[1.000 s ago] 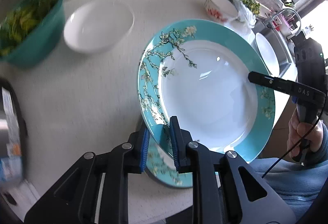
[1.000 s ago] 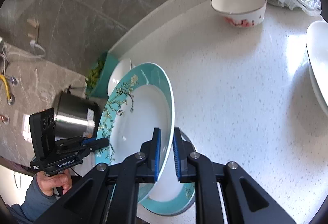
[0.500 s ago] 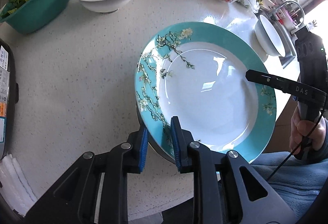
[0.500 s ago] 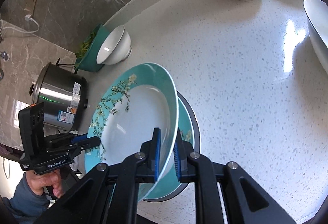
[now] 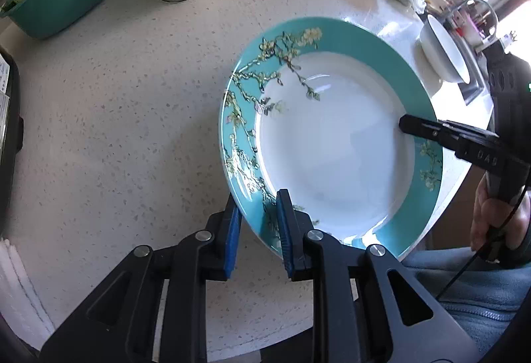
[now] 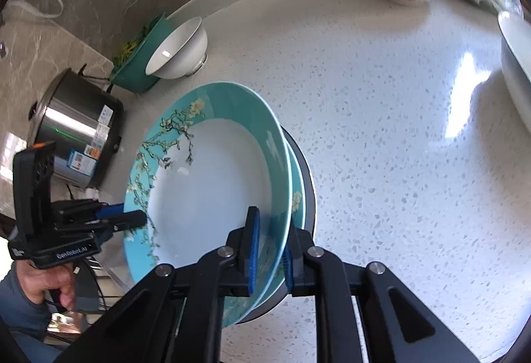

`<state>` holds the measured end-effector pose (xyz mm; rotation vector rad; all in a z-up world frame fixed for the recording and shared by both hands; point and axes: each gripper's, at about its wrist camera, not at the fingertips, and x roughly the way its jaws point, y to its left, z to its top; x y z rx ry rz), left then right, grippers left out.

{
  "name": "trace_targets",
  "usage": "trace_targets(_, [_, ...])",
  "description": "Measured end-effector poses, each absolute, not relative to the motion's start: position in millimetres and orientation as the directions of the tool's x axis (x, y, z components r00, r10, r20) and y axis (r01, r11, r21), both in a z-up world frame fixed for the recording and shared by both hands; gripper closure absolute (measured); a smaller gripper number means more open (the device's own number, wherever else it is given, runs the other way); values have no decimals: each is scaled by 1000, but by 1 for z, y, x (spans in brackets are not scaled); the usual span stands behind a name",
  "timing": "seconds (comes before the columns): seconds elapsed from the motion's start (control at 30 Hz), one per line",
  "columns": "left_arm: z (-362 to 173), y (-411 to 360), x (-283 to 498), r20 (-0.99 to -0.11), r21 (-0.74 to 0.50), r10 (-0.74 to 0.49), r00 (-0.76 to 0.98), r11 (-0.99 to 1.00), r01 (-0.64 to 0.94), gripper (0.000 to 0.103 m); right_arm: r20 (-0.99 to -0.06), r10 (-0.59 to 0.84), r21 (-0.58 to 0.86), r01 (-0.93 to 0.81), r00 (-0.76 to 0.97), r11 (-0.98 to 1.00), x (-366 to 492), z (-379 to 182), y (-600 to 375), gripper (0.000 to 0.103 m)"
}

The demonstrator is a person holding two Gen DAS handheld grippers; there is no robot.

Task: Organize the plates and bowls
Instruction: 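Lower the teal floral plate onto the stack and open both tools, then move both tools to the white deep plate beside the sink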

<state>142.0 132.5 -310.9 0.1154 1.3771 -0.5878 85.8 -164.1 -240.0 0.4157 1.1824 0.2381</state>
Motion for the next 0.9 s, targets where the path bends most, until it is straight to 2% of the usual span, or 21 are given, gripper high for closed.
trace_targets(0.3, [-312,142,146,-935,-269,-341,97,861,431,83,-870,321,345,-3,374,939,86,-233,-150,76])
trace_targets(0.57, [-312,148,147,-926,-275,-353,131,873,403,79,-889,259,276,-8,379,961,84,-225,-137,53])
trace_targets(0.7, [-313,149,150,-922,-285,-364,134,871,401,58,-910,194,210,3,367,978,86,-222,-130,45])
trace_targets(0.9, [-307,143,151,-912,-300,-385,143,863,406,57,-926,136,143,-8,352,990,88,-219,-122,42])
